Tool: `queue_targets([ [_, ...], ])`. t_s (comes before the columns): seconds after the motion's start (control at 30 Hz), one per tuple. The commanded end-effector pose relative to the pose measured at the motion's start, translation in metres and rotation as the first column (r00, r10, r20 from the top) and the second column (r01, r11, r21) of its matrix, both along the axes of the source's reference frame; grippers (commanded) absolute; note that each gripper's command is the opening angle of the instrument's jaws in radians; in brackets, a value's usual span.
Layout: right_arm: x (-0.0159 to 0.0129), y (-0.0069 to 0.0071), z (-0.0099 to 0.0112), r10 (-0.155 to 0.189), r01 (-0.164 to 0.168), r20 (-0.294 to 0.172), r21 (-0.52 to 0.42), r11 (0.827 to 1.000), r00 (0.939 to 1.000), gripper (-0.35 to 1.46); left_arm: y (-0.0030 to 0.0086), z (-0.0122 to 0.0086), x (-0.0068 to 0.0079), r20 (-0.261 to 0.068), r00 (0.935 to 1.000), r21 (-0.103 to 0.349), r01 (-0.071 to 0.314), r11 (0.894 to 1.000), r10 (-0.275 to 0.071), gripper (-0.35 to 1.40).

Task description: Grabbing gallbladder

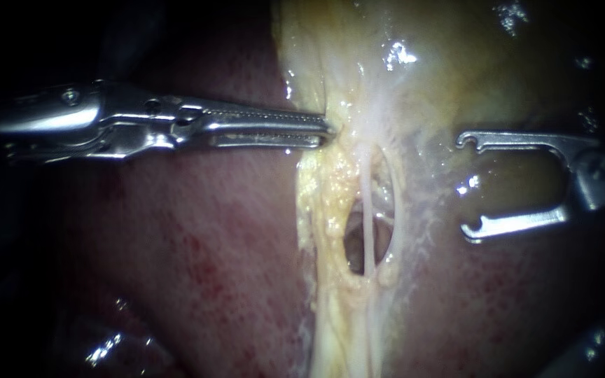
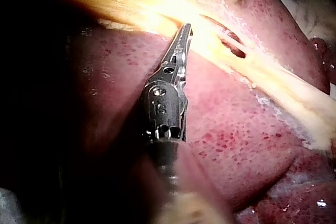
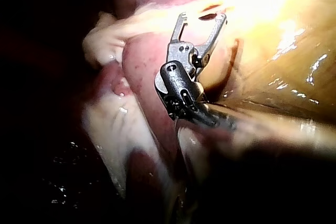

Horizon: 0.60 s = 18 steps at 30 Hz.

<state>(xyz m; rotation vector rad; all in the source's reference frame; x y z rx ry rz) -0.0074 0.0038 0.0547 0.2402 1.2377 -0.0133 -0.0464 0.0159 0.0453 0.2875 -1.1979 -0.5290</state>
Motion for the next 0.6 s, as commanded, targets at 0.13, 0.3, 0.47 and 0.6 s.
queue_targets([
  [0.13, 0.0, 0.0, 0.0, 0.0, 0.0, 0.0, 0.0, 1.0, 1.0, 0.6, -0.0001, -0.0001, 0.0001, 0.001, 1.0, 0.001, -0.001, 1.0, 0.001, -0.35],
  [0.3, 0.0, 0.0, 0.0, 0.0, 0.0, 0.0, 0.0, 1.0, 1.0, 0.6, -0.0001, -0.0002, 0.0, 0.001, 1.0, 0.001, 0.0, 1.0, 0.0, -0.35],
  [0.47, 0.0, 0.0, 0.0001, 0.0, 0.0, 0.0, 0.0, 1.0, 1.0, 0.6, -0.0002, -0.0003, 0.0, 0.0, 1.0, 0.001, 0.0, 1.0, 0.0, -0.35],
  [0.6, 0.0, 0.0, 0.0001, 0.0, 0.0, 0.0, 0.0, 1.0, 1.0, 0.6, -0.0002, -0.0003, 0.0, 0.0, 1.0, 0.001, 0.001, 1.0, -0.001, -0.35],
])
